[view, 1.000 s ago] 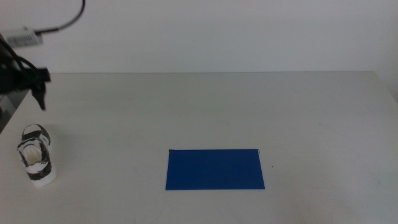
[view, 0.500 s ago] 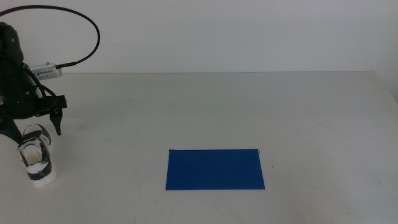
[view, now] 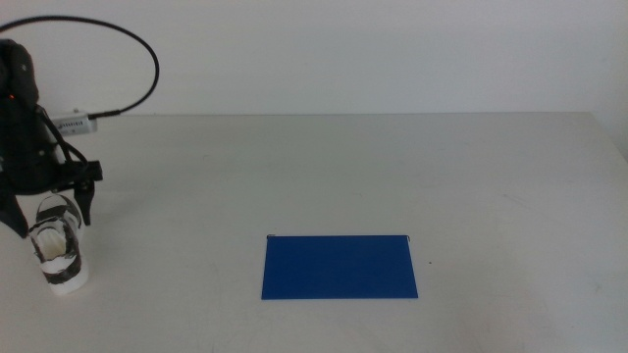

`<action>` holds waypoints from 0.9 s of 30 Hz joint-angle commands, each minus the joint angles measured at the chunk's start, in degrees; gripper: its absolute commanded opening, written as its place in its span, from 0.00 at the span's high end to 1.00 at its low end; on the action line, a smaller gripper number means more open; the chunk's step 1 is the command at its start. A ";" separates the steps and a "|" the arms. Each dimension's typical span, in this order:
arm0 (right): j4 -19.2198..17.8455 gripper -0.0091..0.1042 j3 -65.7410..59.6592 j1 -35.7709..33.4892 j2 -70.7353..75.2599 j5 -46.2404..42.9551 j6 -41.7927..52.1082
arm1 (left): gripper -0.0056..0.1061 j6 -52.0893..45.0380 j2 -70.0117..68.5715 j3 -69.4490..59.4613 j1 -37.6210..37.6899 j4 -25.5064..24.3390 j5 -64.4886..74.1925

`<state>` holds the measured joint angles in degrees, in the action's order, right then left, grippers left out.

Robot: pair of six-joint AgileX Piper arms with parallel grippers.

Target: Use one arm to grab the shoe from the table and place it on the mat.

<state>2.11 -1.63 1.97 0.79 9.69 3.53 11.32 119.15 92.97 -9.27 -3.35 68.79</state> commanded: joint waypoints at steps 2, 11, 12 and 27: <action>-0.49 0.33 0.54 0.27 1.21 -4.54 0.72 | 0.16 0.79 -1.85 1.66 -0.10 0.69 1.01; -0.49 0.33 0.54 0.27 1.21 -4.54 0.72 | 0.25 0.74 -1.52 1.66 -0.10 2.21 1.06; -0.49 0.33 0.54 0.27 1.21 -4.54 0.72 | 0.29 0.74 -1.52 1.66 -0.10 2.51 1.06; -0.49 0.33 0.54 0.27 1.21 -4.54 0.72 | 0.83 1.83 -6.10 2.56 0.58 3.68 3.73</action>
<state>2.11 -1.63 1.97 0.79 9.69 3.53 11.93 118.24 93.71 -9.08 0.00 69.18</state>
